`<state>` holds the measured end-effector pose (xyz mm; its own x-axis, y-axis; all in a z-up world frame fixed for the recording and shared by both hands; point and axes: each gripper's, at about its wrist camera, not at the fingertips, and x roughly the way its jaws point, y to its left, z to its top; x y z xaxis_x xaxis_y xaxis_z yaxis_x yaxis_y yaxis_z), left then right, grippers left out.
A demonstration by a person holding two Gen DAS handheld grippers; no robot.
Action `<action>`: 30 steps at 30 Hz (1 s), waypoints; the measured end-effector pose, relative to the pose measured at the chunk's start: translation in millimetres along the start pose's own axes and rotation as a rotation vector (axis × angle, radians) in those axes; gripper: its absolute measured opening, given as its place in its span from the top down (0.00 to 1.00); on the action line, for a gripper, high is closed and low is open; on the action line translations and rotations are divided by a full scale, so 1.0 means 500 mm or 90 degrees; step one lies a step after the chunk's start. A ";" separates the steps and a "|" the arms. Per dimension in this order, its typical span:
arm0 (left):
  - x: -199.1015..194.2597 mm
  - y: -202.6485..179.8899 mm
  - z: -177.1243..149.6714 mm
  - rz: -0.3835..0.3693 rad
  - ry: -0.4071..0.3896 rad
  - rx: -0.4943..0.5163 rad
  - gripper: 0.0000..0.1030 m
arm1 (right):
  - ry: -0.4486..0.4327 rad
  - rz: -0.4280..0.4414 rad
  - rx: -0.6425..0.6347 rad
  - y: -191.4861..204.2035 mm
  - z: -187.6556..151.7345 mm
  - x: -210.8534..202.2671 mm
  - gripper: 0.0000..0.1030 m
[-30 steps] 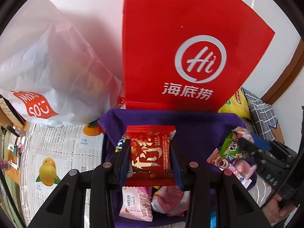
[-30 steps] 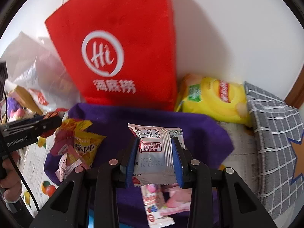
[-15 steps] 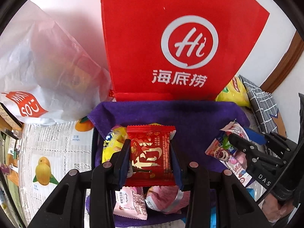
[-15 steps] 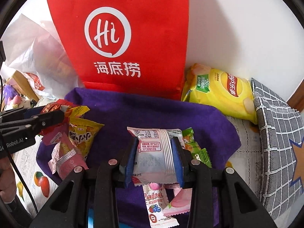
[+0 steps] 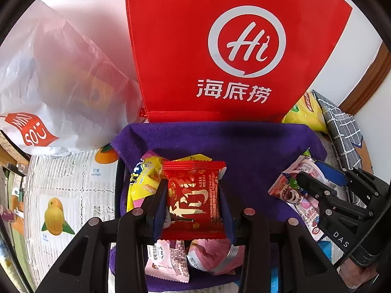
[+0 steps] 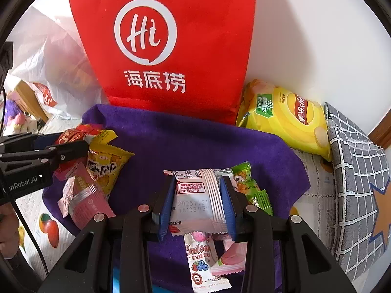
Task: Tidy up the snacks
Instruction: 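Lower the white packet onto the towel with the right tool while the left lowers the red packet, then open the right tool to release the white packet while the left releases the red packet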
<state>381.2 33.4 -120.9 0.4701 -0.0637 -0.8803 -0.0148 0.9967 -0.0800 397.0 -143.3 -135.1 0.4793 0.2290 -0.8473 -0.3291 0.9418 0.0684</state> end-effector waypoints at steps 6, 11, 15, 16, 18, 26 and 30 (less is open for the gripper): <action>0.003 0.002 0.000 -0.002 0.005 -0.002 0.63 | 0.004 -0.003 -0.013 0.008 -0.002 -0.002 0.65; 0.003 0.001 0.000 -0.001 0.006 -0.001 0.63 | 0.006 0.006 -0.009 0.002 -0.003 -0.006 0.64; 0.004 0.002 0.000 -0.002 0.005 -0.003 0.63 | 0.002 0.011 0.001 -0.002 -0.002 -0.013 0.64; 0.003 0.001 0.000 -0.002 0.005 -0.002 0.63 | 0.002 0.012 0.002 -0.002 -0.001 -0.013 0.64; 0.004 0.000 0.000 -0.002 0.005 -0.001 0.63 | 0.004 0.014 0.001 -0.002 -0.001 -0.013 0.64; 0.005 -0.003 0.000 -0.003 0.009 0.000 0.63 | -0.002 0.015 -0.006 0.000 0.000 -0.022 0.62; 0.002 -0.003 0.000 -0.012 0.010 -0.003 0.62 | -0.005 0.017 -0.004 -0.001 0.000 -0.030 0.62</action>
<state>381.6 32.0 -121.7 0.4558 -0.0830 -0.8862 -0.0110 0.9950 -0.0988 389.9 -147.2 -122.3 0.4772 0.2561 -0.8406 -0.3464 0.9340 0.0879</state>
